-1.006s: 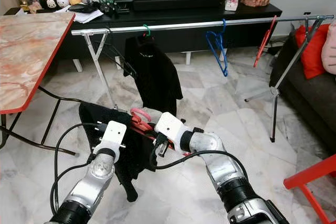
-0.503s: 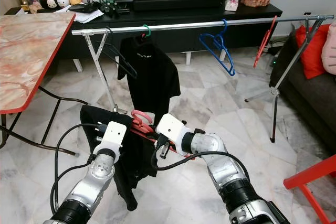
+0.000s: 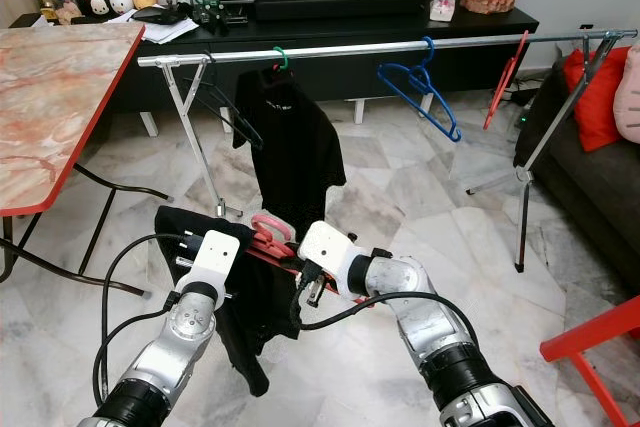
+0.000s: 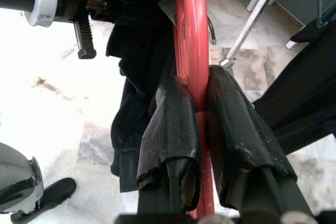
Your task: Hang hanger
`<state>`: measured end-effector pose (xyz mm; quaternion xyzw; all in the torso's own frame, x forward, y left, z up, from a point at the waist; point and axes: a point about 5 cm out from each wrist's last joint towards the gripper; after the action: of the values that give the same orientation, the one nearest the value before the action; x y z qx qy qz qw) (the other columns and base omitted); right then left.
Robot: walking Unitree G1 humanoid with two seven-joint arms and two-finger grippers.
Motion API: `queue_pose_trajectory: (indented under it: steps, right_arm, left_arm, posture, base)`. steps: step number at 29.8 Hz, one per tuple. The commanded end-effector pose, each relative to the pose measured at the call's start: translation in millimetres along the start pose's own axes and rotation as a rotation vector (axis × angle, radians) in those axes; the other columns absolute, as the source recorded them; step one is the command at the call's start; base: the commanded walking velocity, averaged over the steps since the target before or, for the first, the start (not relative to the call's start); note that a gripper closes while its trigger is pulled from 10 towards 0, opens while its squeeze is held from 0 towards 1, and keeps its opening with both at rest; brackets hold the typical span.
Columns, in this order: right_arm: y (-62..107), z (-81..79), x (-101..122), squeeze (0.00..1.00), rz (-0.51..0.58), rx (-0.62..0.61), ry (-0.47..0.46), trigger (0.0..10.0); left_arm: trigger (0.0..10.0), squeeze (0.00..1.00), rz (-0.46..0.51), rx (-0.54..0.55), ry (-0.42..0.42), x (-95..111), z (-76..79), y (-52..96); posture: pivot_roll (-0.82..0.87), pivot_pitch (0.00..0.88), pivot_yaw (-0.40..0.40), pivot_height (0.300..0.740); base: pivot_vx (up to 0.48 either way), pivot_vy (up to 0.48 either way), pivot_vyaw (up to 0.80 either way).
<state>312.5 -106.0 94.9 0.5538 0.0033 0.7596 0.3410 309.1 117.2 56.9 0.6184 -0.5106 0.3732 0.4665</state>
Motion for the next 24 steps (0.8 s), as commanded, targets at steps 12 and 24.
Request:
queue_pose_trajectory:
  steps: [12,24]
  right_arm:
    - [10.5,1.4,-7,0.00,-0.081,0.096,0.101,0.0]
    - [27.4,-2.1,-27,0.00,-0.197,0.216,0.150,0.0]
  left_arm:
    - [0.0,0.00,0.039,0.018,-0.018,7,-8.2,-1.7]
    - [0.0,0.00,0.060,0.062,-0.001,13,-19.0,-3.7]
  posture:
    - [-0.06,0.000,-0.020,0.740]
    - [-0.06,0.000,-0.026,0.740]
  base:
    - [0.000,0.000,0.00]
    - [0.000,0.000,0.00]
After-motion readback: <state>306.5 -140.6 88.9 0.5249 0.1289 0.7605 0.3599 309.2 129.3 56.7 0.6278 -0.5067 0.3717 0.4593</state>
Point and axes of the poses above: a point about 5 cm out from each wrist's last joint towards the gripper, its own y axis pointing back from the gripper into the wrist, its own x axis along the axis of the wrist's last joint, z = x × y, and after that the axes turned 7 degrees about y, right-handed
